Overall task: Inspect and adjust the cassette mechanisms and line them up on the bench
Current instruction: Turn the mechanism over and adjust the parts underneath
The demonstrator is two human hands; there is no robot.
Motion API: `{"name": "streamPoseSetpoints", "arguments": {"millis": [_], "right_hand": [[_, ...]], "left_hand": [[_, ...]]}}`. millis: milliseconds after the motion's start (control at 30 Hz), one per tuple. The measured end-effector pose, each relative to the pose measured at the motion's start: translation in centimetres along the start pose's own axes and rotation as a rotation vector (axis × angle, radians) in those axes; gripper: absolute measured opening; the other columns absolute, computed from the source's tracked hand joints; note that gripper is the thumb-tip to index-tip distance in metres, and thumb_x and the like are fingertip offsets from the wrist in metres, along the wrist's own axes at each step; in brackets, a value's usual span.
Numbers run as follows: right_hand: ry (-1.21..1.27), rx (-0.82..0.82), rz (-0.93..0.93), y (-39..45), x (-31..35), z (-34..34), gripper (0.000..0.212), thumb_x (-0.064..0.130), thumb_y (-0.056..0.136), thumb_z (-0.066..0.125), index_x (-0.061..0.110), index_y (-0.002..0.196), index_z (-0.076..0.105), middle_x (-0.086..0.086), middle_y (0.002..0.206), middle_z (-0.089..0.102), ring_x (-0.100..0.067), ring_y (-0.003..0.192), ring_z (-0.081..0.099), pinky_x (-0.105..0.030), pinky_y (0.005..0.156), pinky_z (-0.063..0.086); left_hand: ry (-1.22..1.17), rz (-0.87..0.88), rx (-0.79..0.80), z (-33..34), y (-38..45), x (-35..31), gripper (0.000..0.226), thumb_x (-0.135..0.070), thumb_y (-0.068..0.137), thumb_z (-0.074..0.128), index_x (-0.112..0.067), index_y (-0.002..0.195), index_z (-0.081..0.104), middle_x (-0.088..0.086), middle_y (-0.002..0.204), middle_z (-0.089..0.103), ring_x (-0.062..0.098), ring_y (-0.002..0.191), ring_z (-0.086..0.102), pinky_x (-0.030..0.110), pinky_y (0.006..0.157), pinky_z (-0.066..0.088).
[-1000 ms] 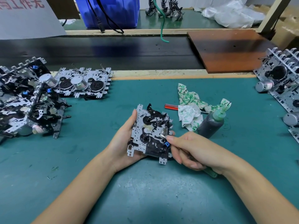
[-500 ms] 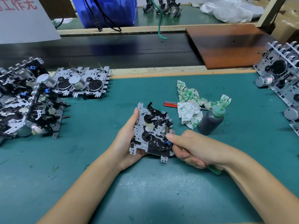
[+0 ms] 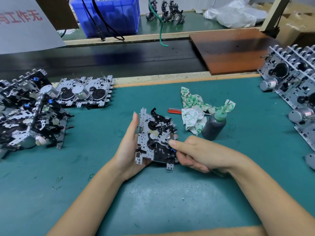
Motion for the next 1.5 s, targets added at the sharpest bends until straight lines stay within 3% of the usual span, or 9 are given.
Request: {"name": "streamPoseSetpoints", "arguments": {"millis": [233,667,767,800,900,1033,1267,1367,1500], "right_hand": [[0.327,-0.002,-0.033,-0.1,0.1,-0.6,0.052,0.038,0.100,0.035,0.014,0.054,0.042,0.001,0.031,0.025,-0.007,0.026,0.013,-0.008,0.034,0.016],[0.403,-0.020,-0.062,-0.2,0.1,-1.0,0.051,0.037,0.099,0.037,0.015,0.054,0.048,0.002,0.030,0.025,-0.010,0.025,0.014,-0.009,0.036,0.016],[0.260,-0.221,-0.145,0.2,0.1,-1.3,0.053,0.034,0.101,0.035,0.016,0.055,0.055,0.002,0.030,0.033,-0.035,0.041,0.049,-0.016,0.044,0.021],[0.186,-0.317,-0.178,0.4,0.1,-1.2,0.051,0.032,0.102,0.034,0.014,0.060,0.059,0.001,0.031,0.039,-0.029,0.048,0.058,-0.018,0.043,0.024],[-0.051,-0.568,-0.220,0.9,-0.1,-0.7,0.035,0.027,0.100,0.040,0.015,0.087,0.071,0.002,0.051,0.062,-0.009,0.048,0.049,-0.024,0.053,0.040],[-0.500,-0.814,-0.289,0.7,0.0,-0.1,0.031,0.019,0.095,0.051,0.017,0.124,0.062,-0.004,0.083,0.068,-0.021,0.081,0.056,-0.033,0.075,0.039],[-0.420,-1.456,-0.934,-2.8,1.4,-0.4,0.010,0.009,0.087,0.062,0.009,0.096,0.066,0.012,0.085,0.055,-0.005,0.079,0.042,-0.026,0.070,0.040],[-0.142,-1.554,-0.705,-2.9,0.5,-1.2,0.050,0.010,0.075,0.072,0.019,0.115,0.044,0.010,0.107,0.043,-0.015,0.093,0.043,-0.035,0.081,0.039],[0.067,-1.233,-0.281,-1.0,-1.1,-1.4,0.065,0.001,0.071,0.076,0.018,0.113,0.029,0.000,0.116,0.036,-0.024,0.108,0.043,-0.021,0.086,0.031]], "left_hand": [[-0.230,0.003,0.032,-0.1,-0.3,0.0,0.082,-0.072,0.078,0.038,-0.006,0.115,0.069,0.016,0.126,0.062,0.027,0.109,0.064,0.036,0.086,0.054],[-0.286,0.011,0.090,-0.8,-0.1,0.3,0.088,-0.077,0.079,0.035,-0.005,0.116,0.068,0.016,0.126,0.062,0.027,0.114,0.061,0.036,0.094,0.050],[-0.259,0.074,0.046,-0.4,0.3,0.1,0.095,-0.079,0.075,0.033,-0.002,0.124,0.061,0.023,0.130,0.057,0.040,0.117,0.057,0.046,0.093,0.051],[-0.271,0.124,0.003,-0.4,0.5,0.0,0.095,-0.078,0.075,0.033,-0.002,0.127,0.059,0.026,0.130,0.055,0.044,0.117,0.055,0.049,0.092,0.051],[-0.345,0.292,-0.090,-0.8,0.7,-0.9,0.084,-0.068,0.081,0.035,-0.004,0.132,0.051,0.026,0.129,0.056,0.045,0.113,0.057,0.049,0.090,0.051],[-0.391,0.313,-0.098,-1.1,0.4,-1.7,0.071,-0.062,0.090,0.034,-0.006,0.131,0.052,0.023,0.128,0.058,0.043,0.112,0.059,0.047,0.091,0.047],[-0.301,0.136,0.110,-0.1,0.1,-0.8,0.066,-0.055,0.092,0.041,-0.005,0.135,0.051,0.029,0.137,0.047,0.048,0.125,0.046,0.054,0.101,0.042],[-0.302,0.093,0.193,0.1,-0.2,-0.7,0.065,-0.049,0.089,0.051,-0.003,0.135,0.049,0.031,0.139,0.043,0.048,0.127,0.043,0.054,0.103,0.040],[-0.336,0.068,0.231,0.4,-0.3,-0.9,0.064,-0.045,0.086,0.054,-0.001,0.132,0.053,0.033,0.136,0.046,0.049,0.124,0.046,0.053,0.099,0.044]]}}
Point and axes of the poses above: each hand's wrist, its own y-axis towards the middle knuckle, its own z-axis out of the palm, x = y × z, the point moved 2 cm from there along y, towards the middle knuckle
